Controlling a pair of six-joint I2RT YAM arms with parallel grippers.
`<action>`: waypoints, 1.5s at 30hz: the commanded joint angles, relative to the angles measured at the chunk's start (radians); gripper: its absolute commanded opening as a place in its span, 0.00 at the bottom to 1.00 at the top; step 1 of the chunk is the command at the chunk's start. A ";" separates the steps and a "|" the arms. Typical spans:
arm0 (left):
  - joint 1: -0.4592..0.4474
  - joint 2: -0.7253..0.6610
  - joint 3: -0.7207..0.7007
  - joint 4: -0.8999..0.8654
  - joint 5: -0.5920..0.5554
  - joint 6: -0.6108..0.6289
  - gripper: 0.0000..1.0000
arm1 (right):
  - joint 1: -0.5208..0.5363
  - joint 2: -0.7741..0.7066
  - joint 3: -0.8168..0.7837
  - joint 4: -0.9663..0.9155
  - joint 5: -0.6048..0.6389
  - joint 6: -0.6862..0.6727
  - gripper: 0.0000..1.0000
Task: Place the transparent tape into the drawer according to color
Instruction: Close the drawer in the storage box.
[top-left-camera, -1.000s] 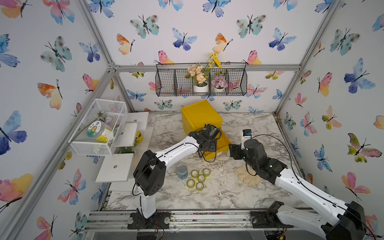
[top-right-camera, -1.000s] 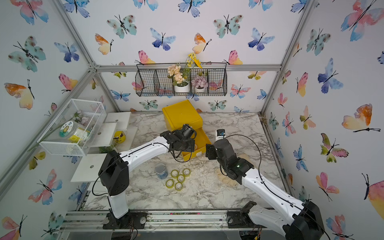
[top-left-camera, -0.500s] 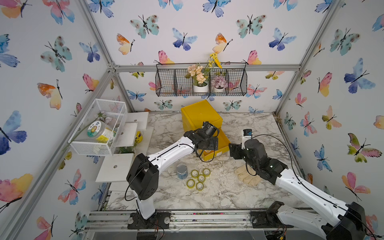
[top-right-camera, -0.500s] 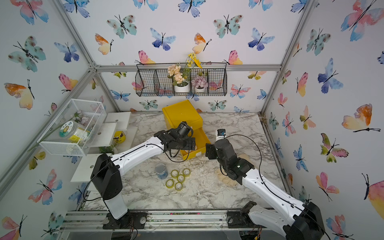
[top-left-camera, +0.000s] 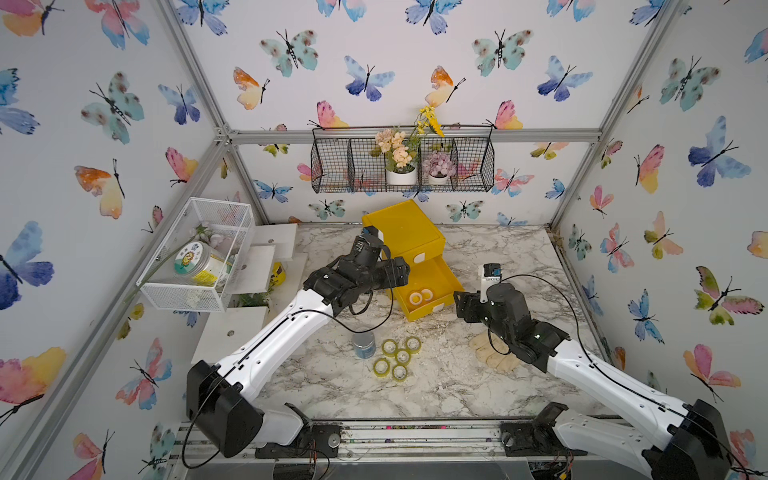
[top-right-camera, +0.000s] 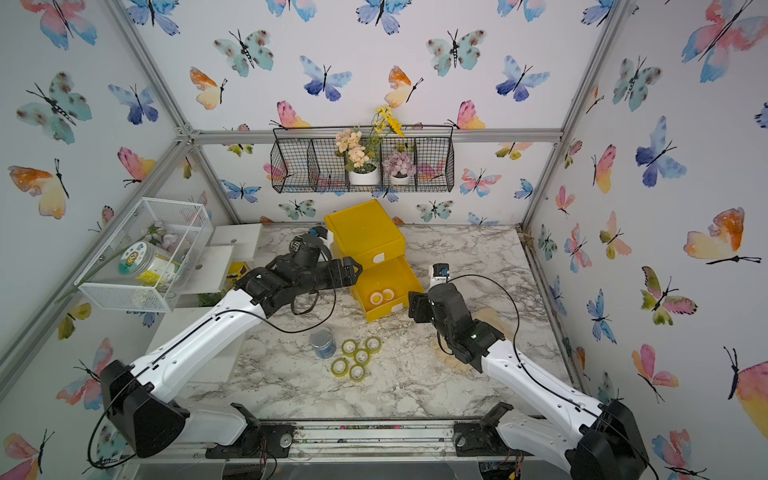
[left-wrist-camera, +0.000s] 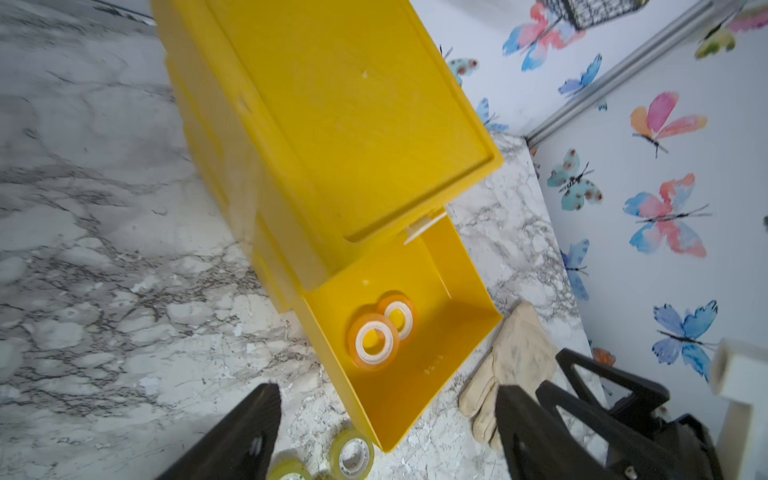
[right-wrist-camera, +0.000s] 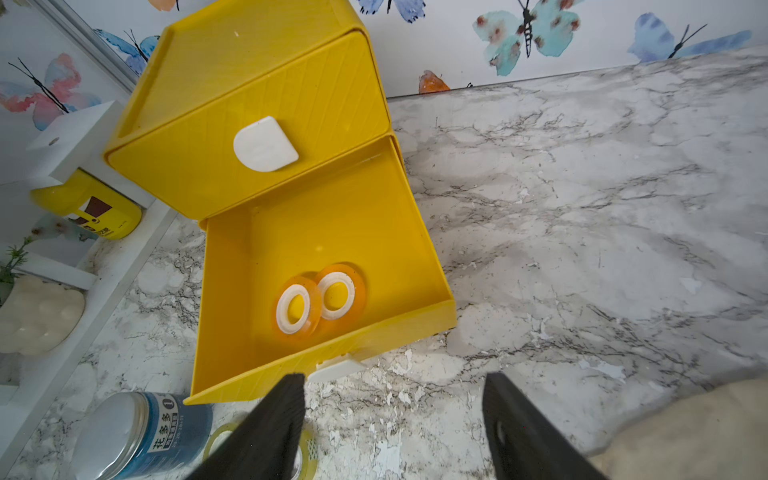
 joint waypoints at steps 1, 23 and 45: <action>0.059 0.003 0.029 0.037 0.042 0.018 0.85 | -0.004 0.040 -0.011 0.021 -0.034 0.026 0.68; 0.124 0.303 0.108 0.053 0.057 0.082 0.87 | -0.017 0.290 -0.022 0.305 -0.179 0.051 0.65; 0.124 0.310 0.035 0.052 0.069 0.093 0.86 | -0.061 0.691 0.239 0.636 -0.268 0.069 0.65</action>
